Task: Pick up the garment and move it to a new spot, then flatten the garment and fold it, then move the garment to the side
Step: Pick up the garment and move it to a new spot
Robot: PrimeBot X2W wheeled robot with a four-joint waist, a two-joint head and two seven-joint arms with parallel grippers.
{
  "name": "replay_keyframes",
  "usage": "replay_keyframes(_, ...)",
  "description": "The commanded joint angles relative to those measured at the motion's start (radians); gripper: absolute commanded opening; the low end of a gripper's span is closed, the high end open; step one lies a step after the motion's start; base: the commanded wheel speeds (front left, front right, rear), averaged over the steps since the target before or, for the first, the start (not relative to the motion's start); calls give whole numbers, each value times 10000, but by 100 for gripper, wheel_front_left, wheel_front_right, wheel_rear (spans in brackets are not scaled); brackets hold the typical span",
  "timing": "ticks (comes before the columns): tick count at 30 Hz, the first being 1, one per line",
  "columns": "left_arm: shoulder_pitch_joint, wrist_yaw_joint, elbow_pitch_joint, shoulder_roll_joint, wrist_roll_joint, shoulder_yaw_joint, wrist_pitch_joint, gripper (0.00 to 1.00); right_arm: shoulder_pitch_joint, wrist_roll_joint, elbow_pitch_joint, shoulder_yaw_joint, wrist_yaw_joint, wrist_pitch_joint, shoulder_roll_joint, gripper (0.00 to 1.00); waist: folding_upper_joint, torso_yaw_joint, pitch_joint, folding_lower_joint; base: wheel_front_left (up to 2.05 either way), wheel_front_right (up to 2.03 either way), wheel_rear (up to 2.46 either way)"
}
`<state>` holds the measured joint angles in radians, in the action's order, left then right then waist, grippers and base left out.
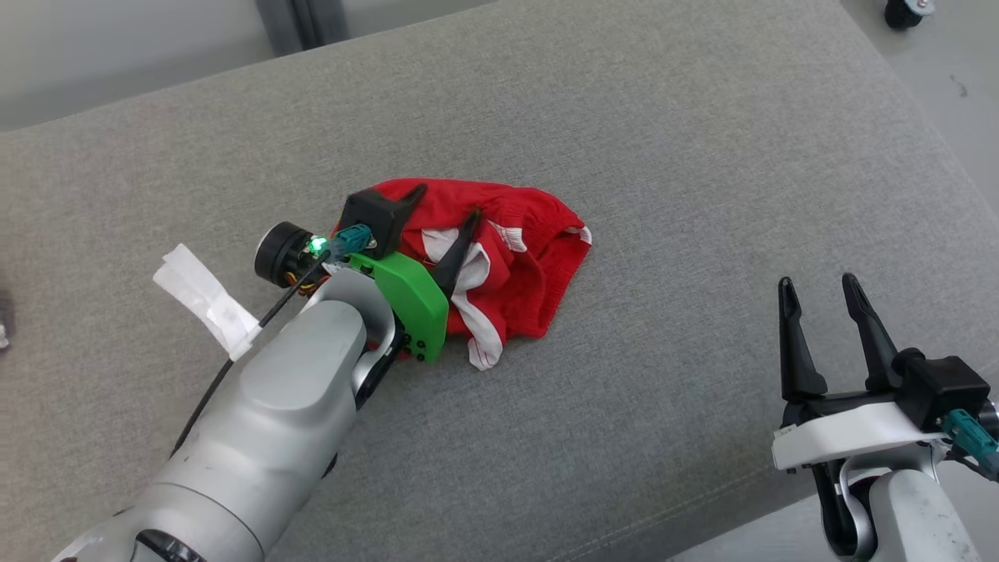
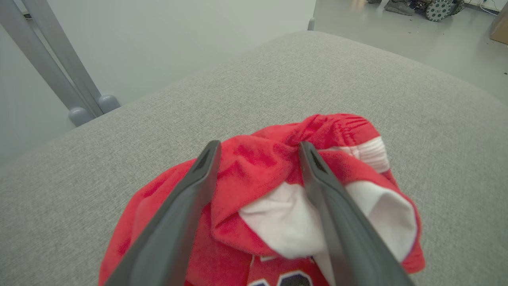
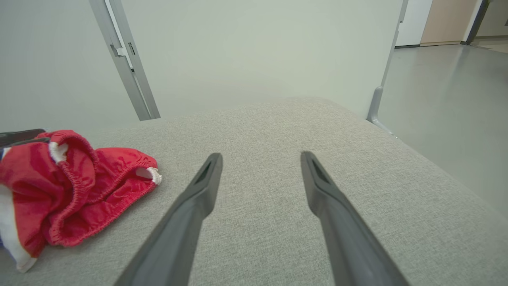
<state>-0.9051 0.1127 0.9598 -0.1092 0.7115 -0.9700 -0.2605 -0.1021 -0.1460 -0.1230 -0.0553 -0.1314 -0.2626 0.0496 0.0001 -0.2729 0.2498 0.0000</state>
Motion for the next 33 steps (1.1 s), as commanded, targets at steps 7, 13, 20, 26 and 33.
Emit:
replay_keyframes(7,953,-768,-1588,-416,-406,1537,-52,100,60,265,-46,-200,14,-34,18,100,-1,921,-801,0,0,0,0)
replay_keyframes(13,2700,-1427,-3245,-735,-1005,3205,-53,100,201,543,-84,-385,14,-34,18,100,-1,1508,-1413,0,0,0,0)
replay_keyframes(20,5231,-1963,-5174,-820,-2111,4981,-42,100,362,628,-194,-307,14,-34,16,100,-1,2154,-2016,0,0,0,0)
replay_keyframes(26,7117,-2186,-6621,-798,-2923,6322,-43,100,304,748,-325,-45,14,-34,19,100,-1,2446,-2192,0,0,0,0)
replay_keyframes(33,8613,-2019,-7564,-425,-3676,7375,-43,100,528,511,-442,84,14,-34,21,100,-1,2651,-2343,0,0,0,0)
